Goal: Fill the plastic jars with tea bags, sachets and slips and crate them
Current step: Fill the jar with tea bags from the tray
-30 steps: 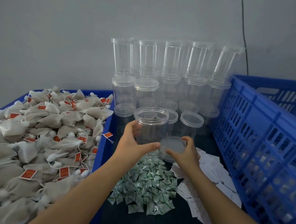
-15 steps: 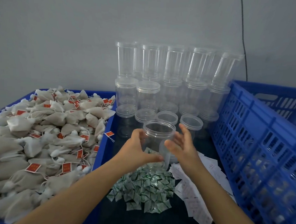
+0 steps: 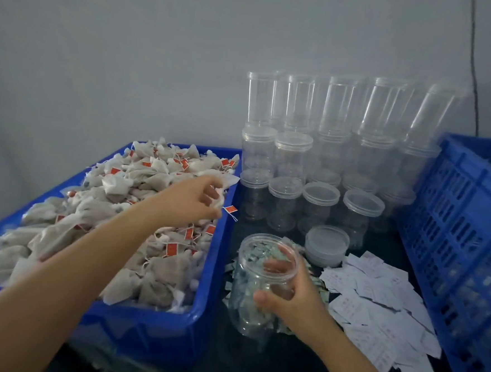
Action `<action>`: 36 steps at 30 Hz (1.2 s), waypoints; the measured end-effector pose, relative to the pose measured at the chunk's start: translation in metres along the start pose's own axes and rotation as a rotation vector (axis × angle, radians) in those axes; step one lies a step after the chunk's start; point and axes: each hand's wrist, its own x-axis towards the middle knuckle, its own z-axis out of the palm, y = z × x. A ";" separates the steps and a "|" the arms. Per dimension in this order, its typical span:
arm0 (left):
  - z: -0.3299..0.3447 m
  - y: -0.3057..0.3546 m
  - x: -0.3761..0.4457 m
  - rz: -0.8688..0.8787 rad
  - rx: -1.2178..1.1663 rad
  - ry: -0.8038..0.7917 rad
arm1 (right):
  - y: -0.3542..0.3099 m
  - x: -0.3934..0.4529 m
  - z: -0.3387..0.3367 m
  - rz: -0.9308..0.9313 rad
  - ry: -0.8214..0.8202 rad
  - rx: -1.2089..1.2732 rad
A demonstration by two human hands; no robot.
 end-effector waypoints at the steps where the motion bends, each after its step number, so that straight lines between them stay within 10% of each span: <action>1: -0.001 -0.011 0.000 -0.015 0.058 0.104 | 0.004 -0.003 0.007 -0.002 -0.018 0.012; 16: 0.037 -0.080 0.005 -0.168 0.597 0.305 | 0.051 -0.013 0.052 -0.170 0.037 0.008; 36: 0.020 -0.052 -0.012 -0.004 0.025 0.572 | 0.063 -0.008 0.055 -0.182 0.063 0.017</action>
